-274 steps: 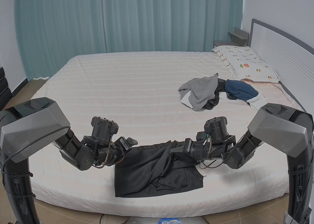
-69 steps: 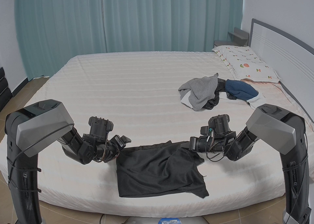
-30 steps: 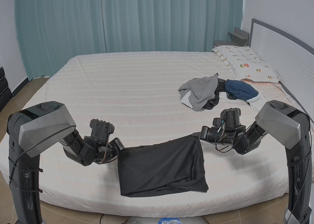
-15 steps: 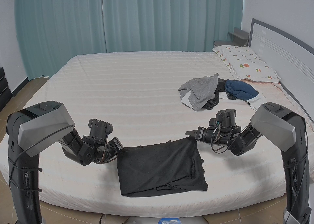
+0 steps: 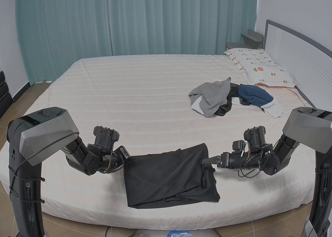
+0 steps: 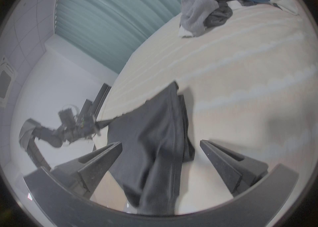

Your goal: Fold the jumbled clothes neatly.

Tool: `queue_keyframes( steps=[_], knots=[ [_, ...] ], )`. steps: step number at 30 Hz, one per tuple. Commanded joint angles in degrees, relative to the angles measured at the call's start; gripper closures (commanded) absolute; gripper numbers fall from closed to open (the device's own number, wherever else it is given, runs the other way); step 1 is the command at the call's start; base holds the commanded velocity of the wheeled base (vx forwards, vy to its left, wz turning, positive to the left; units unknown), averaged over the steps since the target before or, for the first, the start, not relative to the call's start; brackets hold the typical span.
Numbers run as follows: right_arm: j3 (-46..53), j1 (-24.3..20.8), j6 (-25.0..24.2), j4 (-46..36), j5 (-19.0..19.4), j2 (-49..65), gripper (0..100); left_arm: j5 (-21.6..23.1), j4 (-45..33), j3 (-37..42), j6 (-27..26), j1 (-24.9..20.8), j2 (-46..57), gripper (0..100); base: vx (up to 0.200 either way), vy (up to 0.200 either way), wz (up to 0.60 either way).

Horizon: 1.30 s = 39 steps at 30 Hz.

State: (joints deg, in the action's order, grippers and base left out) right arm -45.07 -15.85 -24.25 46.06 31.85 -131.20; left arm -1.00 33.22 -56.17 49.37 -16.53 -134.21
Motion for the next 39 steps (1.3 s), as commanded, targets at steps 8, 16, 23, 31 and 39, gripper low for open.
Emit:
queue_keyframes(
  steps=[8,16,23,31,39],
  knots=[
    [9.7,-2.6,8.6,3.0,3.2,3.7,0,0.0,0.0,0.0,0.0,0.0,-0.1,100,0.000,0.000,0.00],
    [11.1,-3.5,12.9,2.5,3.2,2.3,0,0.0,0.0,0.0,0.0,0.0,-0.1,100,0.000,0.000,0.00],
    [11.6,-3.0,15.4,2.2,3.0,1.8,100,0.0,0.0,0.0,0.0,0.0,-0.1,100,0.000,0.000,0.00],
    [11.8,-1.2,19.7,0.0,3.1,2.6,100,0.0,0.0,0.0,0.0,0.0,-0.1,100,0.000,0.000,0.00],
    [12.4,-0.4,22.7,5.6,2.4,5.1,100,0.0,0.0,-0.1,0.0,0.0,-0.2,100,0.000,0.000,0.00]
  ],
)
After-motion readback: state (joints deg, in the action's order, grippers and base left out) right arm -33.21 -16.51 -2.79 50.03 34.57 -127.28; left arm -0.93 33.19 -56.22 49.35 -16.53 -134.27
